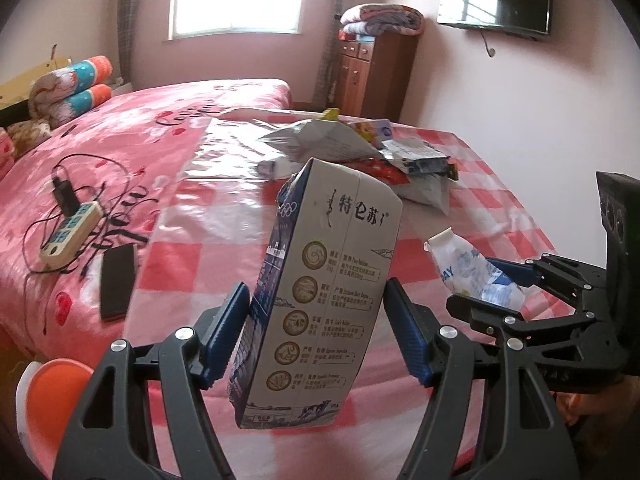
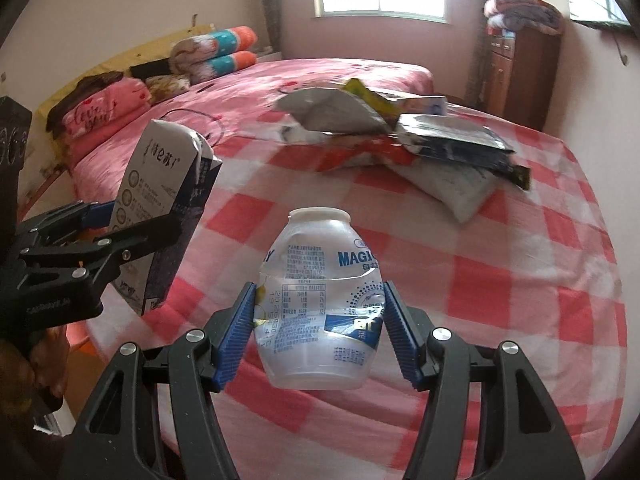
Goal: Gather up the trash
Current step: 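Lift the carton with the left tool while the right tool lifts the bottle toward the bucket, then open the left tool over the orange bucket while the right tool drops the bottle in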
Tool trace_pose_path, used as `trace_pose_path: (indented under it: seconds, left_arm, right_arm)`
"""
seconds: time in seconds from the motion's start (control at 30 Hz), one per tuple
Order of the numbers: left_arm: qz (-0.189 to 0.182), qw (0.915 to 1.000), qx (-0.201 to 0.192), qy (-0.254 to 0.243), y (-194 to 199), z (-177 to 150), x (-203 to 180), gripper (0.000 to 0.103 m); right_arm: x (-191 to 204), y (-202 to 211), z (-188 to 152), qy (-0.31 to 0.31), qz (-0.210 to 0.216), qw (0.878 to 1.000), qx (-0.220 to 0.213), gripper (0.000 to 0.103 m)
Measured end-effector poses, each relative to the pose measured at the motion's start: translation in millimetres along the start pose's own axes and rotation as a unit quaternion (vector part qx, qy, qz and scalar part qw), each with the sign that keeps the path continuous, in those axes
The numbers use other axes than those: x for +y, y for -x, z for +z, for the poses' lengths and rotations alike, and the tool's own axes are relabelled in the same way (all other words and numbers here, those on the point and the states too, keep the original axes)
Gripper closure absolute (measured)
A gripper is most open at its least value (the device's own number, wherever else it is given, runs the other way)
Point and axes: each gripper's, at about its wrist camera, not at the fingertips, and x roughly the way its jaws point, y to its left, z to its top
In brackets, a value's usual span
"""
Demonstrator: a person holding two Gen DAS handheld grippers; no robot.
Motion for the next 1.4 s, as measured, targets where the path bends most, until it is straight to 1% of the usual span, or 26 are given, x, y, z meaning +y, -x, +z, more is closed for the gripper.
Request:
trace_pose_path:
  seconds: [0.17, 0.3, 0.4, 0.5, 0.57, 0.67, 0.77, 0.9, 0.97, 1.1, 1.17, 1.2, 1.23, 1.3, 1.33, 1.4]
  left_arm:
    - [0.023, 0.9997, -0.006, 0.011, 14, -9, 19, 0.033]
    - [0.042, 0.9987, -0.008, 0.03, 26, -18, 41, 0.033]
    - [0.063, 0.997, -0.008, 0.043, 37, -27, 60, 0.033]
    - [0.083, 0.9943, -0.008, 0.067, 49, -38, 83, 0.033]
    - [0.101, 0.9914, -0.008, 0.083, 58, -48, 101, 0.033]
    - [0.138, 0.9846, -0.008, 0.108, 71, -64, 128, 0.033]
    - [0.153, 0.9791, -0.006, 0.133, 81, -81, 150, 0.034]
    - [0.174, 0.9705, 0.013, 0.167, 82, -107, 181, 0.034]
    - [0.187, 0.9644, 0.026, 0.185, 79, -119, 197, 0.034]
    - [0.199, 0.9561, 0.048, 0.209, 72, -135, 220, 0.033]
    - [0.203, 0.9532, 0.06, 0.216, 66, -141, 225, 0.033]
    - [0.205, 0.9512, 0.068, 0.22, 62, -144, 230, 0.032]
    - [0.206, 0.9501, 0.074, 0.222, 62, -149, 232, 0.028]
    - [0.21, 0.9485, 0.082, 0.223, 59, -153, 234, 0.024]
    - [0.216, 0.9472, 0.083, 0.222, 60, -155, 235, 0.019]
    - [0.222, 0.9456, 0.085, 0.222, 60, -156, 236, 0.015]
  right_arm:
    - [29, -9, 4, 0.033, 0.026, 0.999, 0.012, 0.04]
    - [53, -14, 7, 0.059, 0.046, 0.997, 0.017, 0.04]
    - [72, -18, 9, 0.08, 0.064, 0.994, 0.022, 0.04]
    - [93, -23, 12, 0.1, 0.085, 0.991, 0.026, 0.04]
    - [109, -27, 16, 0.114, 0.102, 0.988, 0.029, 0.04]
    - [131, -31, 20, 0.137, 0.121, 0.983, 0.031, 0.04]
    - [159, -35, 22, 0.165, 0.146, 0.975, 0.032, 0.04]
    - [191, -47, 20, 0.197, 0.169, 0.965, 0.044, 0.04]
    - [208, -56, 21, 0.213, 0.178, 0.959, 0.051, 0.04]
    - [238, -67, 24, 0.241, 0.193, 0.949, 0.058, 0.04]
    - [251, -73, 25, 0.25, 0.196, 0.946, 0.061, 0.04]
    - [258, -77, 25, 0.252, 0.203, 0.944, 0.065, 0.04]
    - [263, -80, 25, 0.254, 0.212, 0.941, 0.073, 0.04]
    - [275, -87, 24, 0.26, 0.215, 0.938, 0.077, 0.039]
    - [279, -91, 23, 0.261, 0.219, 0.937, 0.082, 0.035]
    - [279, -93, 22, 0.248, 0.231, 0.937, 0.086, 0.03]
